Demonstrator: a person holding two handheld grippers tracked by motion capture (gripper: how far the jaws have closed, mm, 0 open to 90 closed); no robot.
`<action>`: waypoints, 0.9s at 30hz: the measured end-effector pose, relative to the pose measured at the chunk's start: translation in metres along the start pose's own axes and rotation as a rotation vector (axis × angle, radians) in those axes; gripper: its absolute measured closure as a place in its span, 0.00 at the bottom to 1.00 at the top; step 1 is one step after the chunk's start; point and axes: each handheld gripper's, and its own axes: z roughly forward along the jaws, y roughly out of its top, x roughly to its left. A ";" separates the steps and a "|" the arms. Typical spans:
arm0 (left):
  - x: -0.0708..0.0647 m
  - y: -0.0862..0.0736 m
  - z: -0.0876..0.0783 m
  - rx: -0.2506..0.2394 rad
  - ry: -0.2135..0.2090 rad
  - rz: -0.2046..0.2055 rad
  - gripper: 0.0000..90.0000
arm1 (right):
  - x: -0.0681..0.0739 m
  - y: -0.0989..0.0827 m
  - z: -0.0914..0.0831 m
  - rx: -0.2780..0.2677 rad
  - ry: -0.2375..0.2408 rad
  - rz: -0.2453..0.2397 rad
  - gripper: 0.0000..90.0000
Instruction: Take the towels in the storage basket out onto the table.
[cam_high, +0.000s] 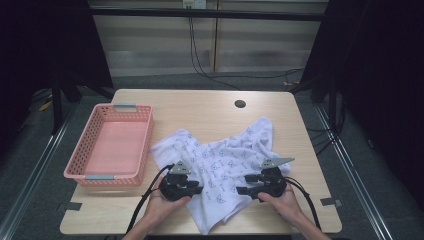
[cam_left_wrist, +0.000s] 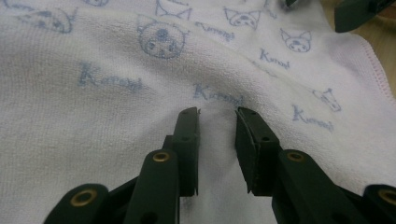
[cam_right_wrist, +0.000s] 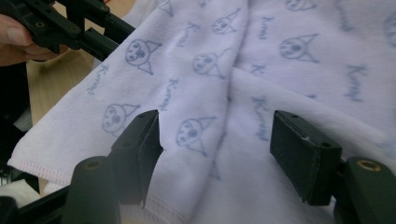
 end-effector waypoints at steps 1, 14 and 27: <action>-0.007 -0.002 0.001 -0.003 -0.017 -0.004 0.76 | 0.005 0.000 0.005 0.013 0.018 -0.027 0.38; -0.014 0.001 -0.013 -0.051 -0.094 -0.019 0.55 | -0.014 -0.003 -0.005 0.070 -0.083 -0.058 0.95; 0.008 0.004 -0.046 -0.164 -0.020 -0.014 0.72 | -0.097 0.015 -0.026 -0.009 -0.247 0.049 0.94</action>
